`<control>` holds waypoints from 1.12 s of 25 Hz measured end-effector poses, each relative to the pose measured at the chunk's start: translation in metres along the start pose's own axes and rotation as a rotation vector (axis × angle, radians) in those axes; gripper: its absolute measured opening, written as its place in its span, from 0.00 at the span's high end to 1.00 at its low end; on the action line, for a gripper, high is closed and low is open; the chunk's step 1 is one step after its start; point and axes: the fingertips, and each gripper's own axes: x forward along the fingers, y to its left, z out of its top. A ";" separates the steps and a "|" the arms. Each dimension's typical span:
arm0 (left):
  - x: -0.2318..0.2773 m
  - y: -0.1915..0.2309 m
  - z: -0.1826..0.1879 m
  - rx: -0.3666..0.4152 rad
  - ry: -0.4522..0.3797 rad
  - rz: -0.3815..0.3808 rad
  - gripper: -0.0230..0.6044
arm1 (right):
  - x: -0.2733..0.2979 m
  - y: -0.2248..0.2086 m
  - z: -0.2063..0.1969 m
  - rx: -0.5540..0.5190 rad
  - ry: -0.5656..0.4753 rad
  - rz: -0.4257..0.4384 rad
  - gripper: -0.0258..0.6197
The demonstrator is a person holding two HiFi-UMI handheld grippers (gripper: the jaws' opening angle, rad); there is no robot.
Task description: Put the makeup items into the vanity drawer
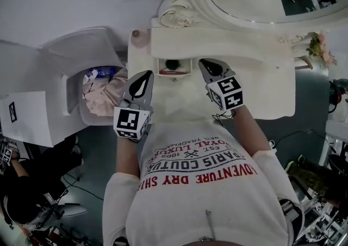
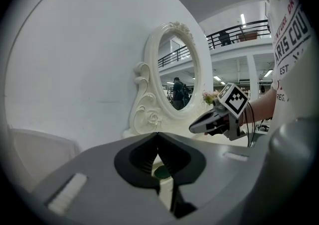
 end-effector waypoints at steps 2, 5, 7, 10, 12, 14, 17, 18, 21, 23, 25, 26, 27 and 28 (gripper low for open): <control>0.005 -0.008 0.006 0.010 -0.007 -0.010 0.95 | -0.015 -0.009 0.007 0.009 -0.051 -0.037 0.94; 0.015 -0.016 0.013 0.012 -0.010 -0.010 0.95 | -0.036 -0.020 0.016 0.011 -0.130 -0.079 0.95; 0.020 -0.018 0.017 0.002 -0.011 -0.006 0.95 | -0.047 -0.024 0.020 0.008 -0.171 -0.104 0.95; 0.024 -0.022 0.024 -0.001 -0.015 -0.008 0.95 | -0.061 -0.028 0.023 0.005 -0.231 -0.129 0.95; 0.025 -0.024 0.028 0.009 -0.019 -0.008 0.95 | -0.070 -0.029 0.026 -0.019 -0.271 -0.150 0.95; 0.025 -0.026 0.032 0.014 -0.025 -0.009 0.95 | -0.078 -0.030 0.029 -0.046 -0.298 -0.164 0.95; 0.026 -0.030 0.034 0.016 -0.029 -0.011 0.95 | -0.084 -0.033 0.030 -0.051 -0.315 -0.174 0.95; 0.026 -0.031 0.034 0.017 -0.029 -0.013 0.95 | -0.085 -0.034 0.030 -0.051 -0.319 -0.176 0.95; 0.024 -0.033 0.035 0.023 -0.029 -0.017 0.95 | -0.086 -0.033 0.031 -0.052 -0.324 -0.172 0.95; 0.021 -0.035 0.039 0.029 -0.031 -0.017 0.95 | -0.087 -0.031 0.032 -0.049 -0.327 -0.170 0.95; 0.017 -0.038 0.046 0.039 -0.044 -0.022 0.95 | -0.088 -0.029 0.034 -0.049 -0.331 -0.171 0.95; 0.016 -0.039 0.049 0.046 -0.051 -0.025 0.95 | -0.089 -0.029 0.034 -0.050 -0.333 -0.172 0.95; 0.015 -0.040 0.051 0.052 -0.055 -0.027 0.95 | -0.089 -0.028 0.035 -0.050 -0.336 -0.172 0.95; 0.015 -0.040 0.052 0.057 -0.057 -0.027 0.95 | -0.089 -0.027 0.035 -0.049 -0.338 -0.172 0.95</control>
